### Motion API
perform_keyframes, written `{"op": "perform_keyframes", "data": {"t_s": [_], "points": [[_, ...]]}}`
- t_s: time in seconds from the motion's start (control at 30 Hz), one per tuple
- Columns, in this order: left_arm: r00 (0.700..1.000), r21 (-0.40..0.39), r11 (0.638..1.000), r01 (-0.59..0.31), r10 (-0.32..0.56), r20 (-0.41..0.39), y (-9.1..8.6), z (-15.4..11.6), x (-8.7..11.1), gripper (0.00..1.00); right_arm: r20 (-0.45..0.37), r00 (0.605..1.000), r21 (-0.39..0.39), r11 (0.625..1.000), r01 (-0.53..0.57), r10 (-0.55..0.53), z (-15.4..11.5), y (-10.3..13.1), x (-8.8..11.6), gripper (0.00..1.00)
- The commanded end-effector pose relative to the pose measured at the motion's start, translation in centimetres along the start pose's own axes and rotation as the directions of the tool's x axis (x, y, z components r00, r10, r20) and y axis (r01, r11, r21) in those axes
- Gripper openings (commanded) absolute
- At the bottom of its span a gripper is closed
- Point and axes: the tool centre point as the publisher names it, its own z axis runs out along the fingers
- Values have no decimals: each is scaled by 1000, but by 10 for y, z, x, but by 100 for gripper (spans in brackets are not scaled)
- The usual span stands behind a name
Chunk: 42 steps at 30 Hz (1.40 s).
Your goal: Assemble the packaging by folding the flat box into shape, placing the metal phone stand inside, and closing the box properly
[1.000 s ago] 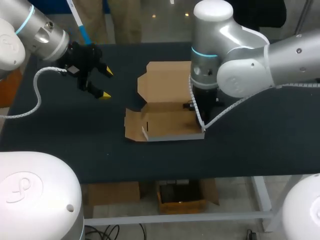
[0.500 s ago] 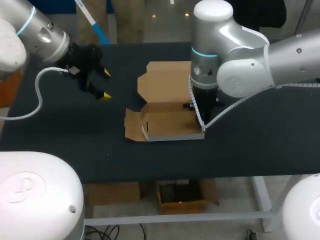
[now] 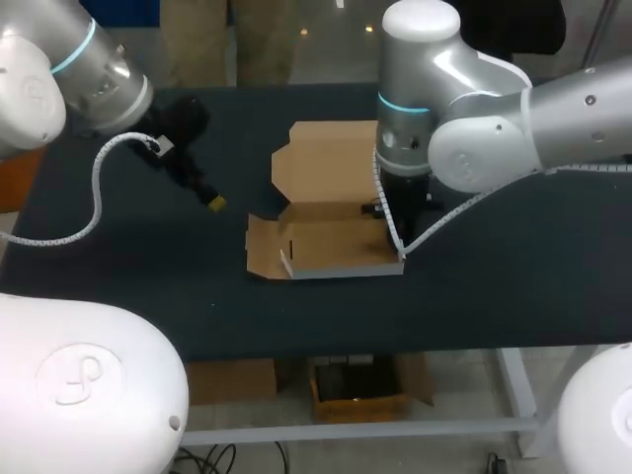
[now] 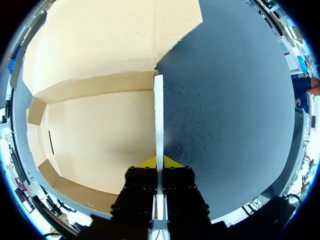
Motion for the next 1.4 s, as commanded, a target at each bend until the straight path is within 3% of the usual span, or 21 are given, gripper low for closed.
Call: {"op": "perform_keyframes", "data": {"t_s": [0.03,0.2,0.43,0.57,0.6,1.0,1.07,1.13,1.3,1.4], "points": [[837,-8,839,545,-544,-52,3,10,8,100,3,1000,4,1000,0,0,0,1,1,0],[706,-20,711,703,-701,-105,6,31,10,100,3,1000,4,1000,0,0,0,1,1,0],[460,-19,470,883,-871,-174,12,45,16,100,3,1000,4,1000,0,0,0,1,1,0],[386,-35,402,915,-897,-214,14,48,23,100,3,1000,4,1000,0,0,0,1,1,0],[400,-60,426,903,-884,-242,14,49,24,100,3,1000,4,1000,0,0,0,1,1,0],[400,-60,426,903,-884,-242,14,49,24,100,3,1000,4,1000,0,0,0,1,1,0],[382,-46,399,916,-901,-207,11,53,20,100,3,1000,4,1000,0,0,0,1,1,0],[387,-51,405,913,-898,-209,13,57,16,100,3,1000,4,1000,0,0,0,1,1,0],[445,-45,466,884,-866,-231,15,65,7,100,3,1000,4,1000,0,0,0,1,1,0],[463,-44,487,872,-852,-245,14,70,3,78,3,1000,4,1000,0,0,0,1,1,0]]}}
